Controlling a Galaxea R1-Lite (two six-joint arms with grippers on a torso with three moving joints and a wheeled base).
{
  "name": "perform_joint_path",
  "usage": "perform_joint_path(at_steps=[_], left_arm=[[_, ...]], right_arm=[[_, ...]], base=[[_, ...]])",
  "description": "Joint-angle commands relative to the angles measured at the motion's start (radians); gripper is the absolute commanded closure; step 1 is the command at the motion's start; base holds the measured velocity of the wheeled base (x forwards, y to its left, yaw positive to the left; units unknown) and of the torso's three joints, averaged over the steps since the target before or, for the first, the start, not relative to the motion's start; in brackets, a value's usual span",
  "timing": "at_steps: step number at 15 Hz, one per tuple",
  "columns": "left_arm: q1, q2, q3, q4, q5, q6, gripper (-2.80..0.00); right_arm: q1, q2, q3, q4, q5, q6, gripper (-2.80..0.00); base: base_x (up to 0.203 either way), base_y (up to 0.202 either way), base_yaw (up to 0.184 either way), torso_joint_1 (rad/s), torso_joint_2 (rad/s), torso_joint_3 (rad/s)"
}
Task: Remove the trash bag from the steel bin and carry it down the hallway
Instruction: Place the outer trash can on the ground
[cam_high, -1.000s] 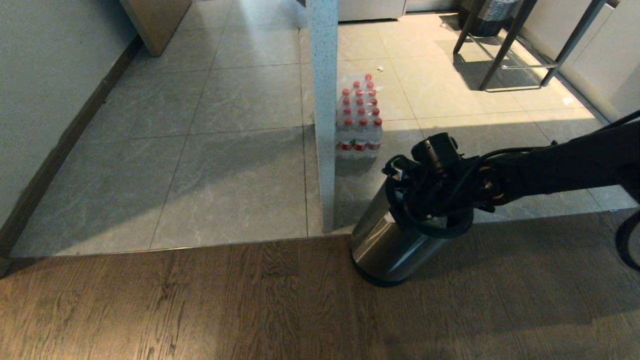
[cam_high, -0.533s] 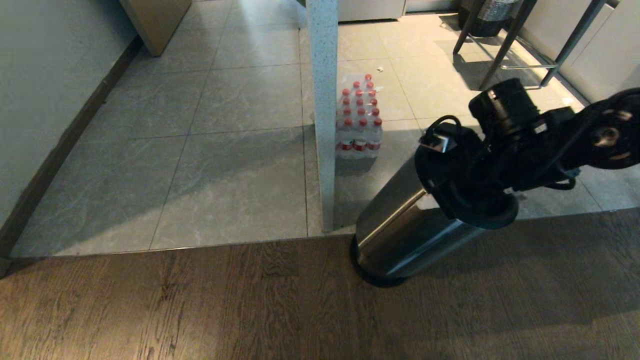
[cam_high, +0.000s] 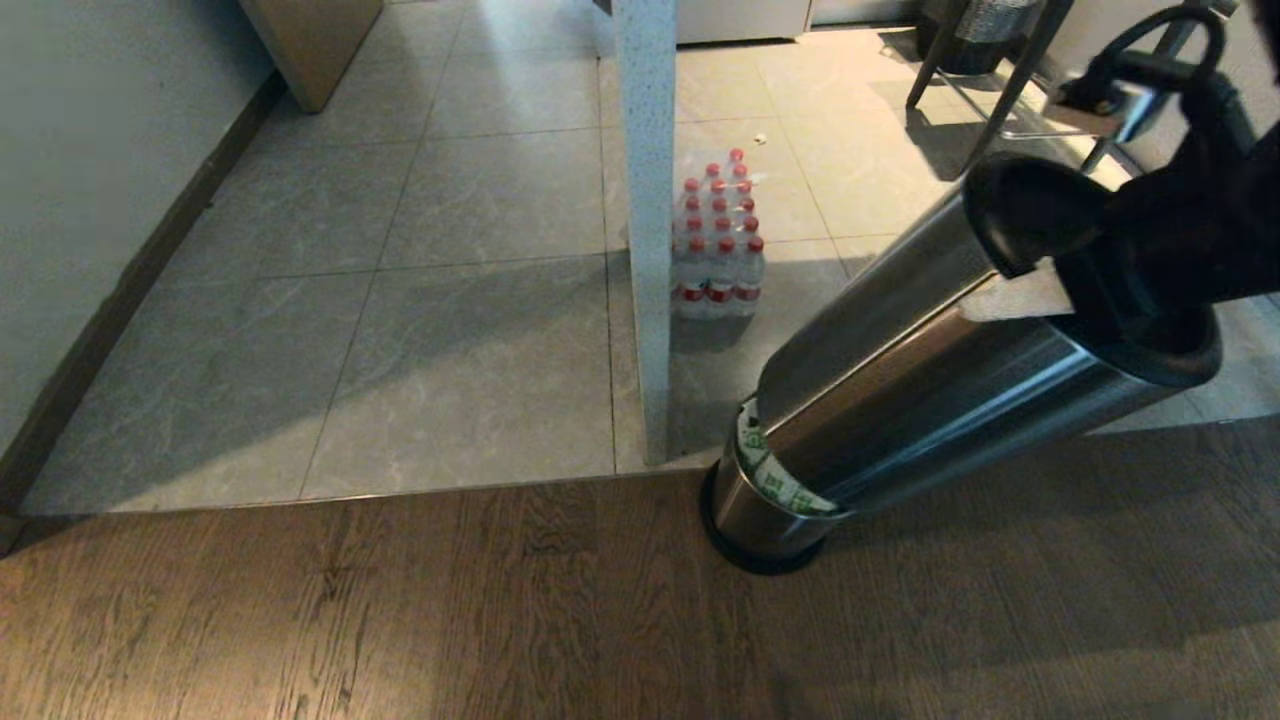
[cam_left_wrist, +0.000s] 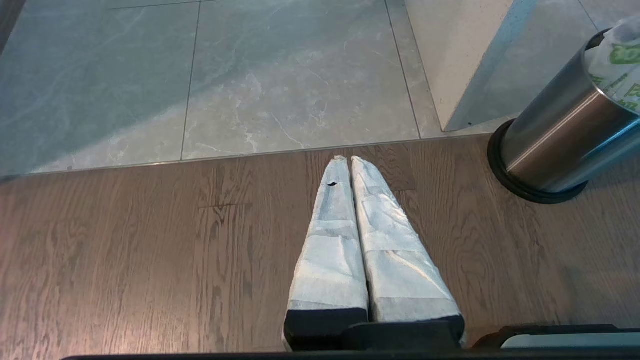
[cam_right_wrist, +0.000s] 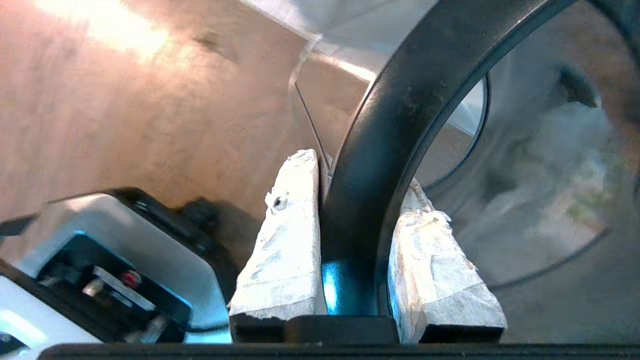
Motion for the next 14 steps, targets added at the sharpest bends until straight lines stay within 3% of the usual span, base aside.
perform_joint_path(at_steps=[1, 6, 8, 10, 14], left_arm=[[0.0, -0.002, 0.002, 0.0, 0.001, 0.0, 0.0], [0.0, -0.002, 0.002, 0.0, 0.0, 0.0, 0.0], [0.0, -0.002, 0.002, 0.0, 0.0, 0.0, 0.0], [0.0, -0.002, 0.002, 0.0, 0.0, 0.0, 0.0], [0.0, -0.002, 0.002, 0.0, 0.0, 0.0, 0.0]], right_arm=[[-0.089, -0.065, -0.034, 0.059, -0.001, -0.02, 0.0], [-0.436, -0.045, -0.045, 0.126, 0.0, -0.05, 0.0], [-0.531, 0.033, -0.04, 0.101, 0.001, -0.046, 0.0], [-0.593, 0.144, -0.018, -0.002, 0.005, -0.034, 0.0], [-0.675, 0.431, 0.048, -0.422, 0.003, -0.02, 0.0]], base=[[0.0, 0.0, 0.0, 0.0, 0.0, 0.0], [0.0, 0.0, 0.0, 0.0, 0.0, 0.0], [0.0, 0.0, 0.0, 0.0, 0.0, 0.0], [0.0, 0.0, 0.0, 0.0, 0.0, 0.0], [0.0, 0.0, 0.0, 0.0, 0.0, 0.0]])
